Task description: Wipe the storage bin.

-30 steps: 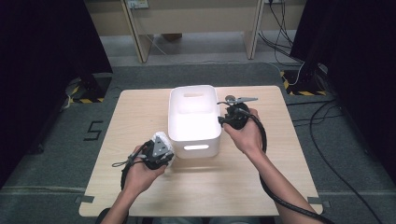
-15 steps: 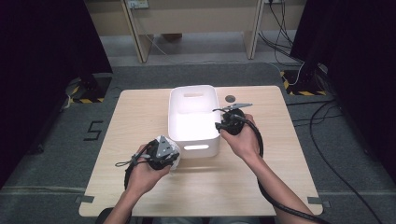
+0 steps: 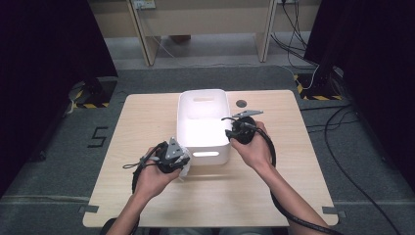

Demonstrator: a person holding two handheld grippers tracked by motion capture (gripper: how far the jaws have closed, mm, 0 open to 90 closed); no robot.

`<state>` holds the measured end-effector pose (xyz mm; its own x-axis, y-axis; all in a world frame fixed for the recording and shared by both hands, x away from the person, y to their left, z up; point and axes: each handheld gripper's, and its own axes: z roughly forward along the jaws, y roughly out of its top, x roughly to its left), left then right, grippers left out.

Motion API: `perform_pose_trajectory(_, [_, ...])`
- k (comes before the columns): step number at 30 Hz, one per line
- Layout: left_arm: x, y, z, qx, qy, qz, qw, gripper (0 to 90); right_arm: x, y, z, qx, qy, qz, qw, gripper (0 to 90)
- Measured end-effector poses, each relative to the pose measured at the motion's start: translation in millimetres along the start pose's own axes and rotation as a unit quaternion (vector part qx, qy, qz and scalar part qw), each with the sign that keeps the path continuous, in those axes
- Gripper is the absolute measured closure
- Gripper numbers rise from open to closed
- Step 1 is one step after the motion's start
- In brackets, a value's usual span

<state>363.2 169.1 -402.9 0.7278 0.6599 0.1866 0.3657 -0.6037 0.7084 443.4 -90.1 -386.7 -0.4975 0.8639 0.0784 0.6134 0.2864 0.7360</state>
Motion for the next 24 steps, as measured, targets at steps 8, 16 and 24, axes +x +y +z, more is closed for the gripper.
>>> perform_pose_trajectory(8, [2.2, 2.1, 4.0, 0.007, 0.0, 0.003, 1.0, 74.1, 0.7, 0.5, 0.1, 0.002, -0.002, -0.004, 1.0, 70.9])
perform_pose_trajectory(16, [1.8, -0.1, 9.5, 0.015, -0.003, 0.006, 0.9999, 74.2, 0.7, 0.9, 0.1, 0.003, -0.002, -0.008, 1.0, 71.0])
perform_pose_trajectory(24, [-0.4, -5.7, 17.1, 0.024, -0.002, 0.007, 0.9997, 74.1, 0.9, 0.9, 0.1, 0.003, -0.001, -0.007, 1.0, 71.0])
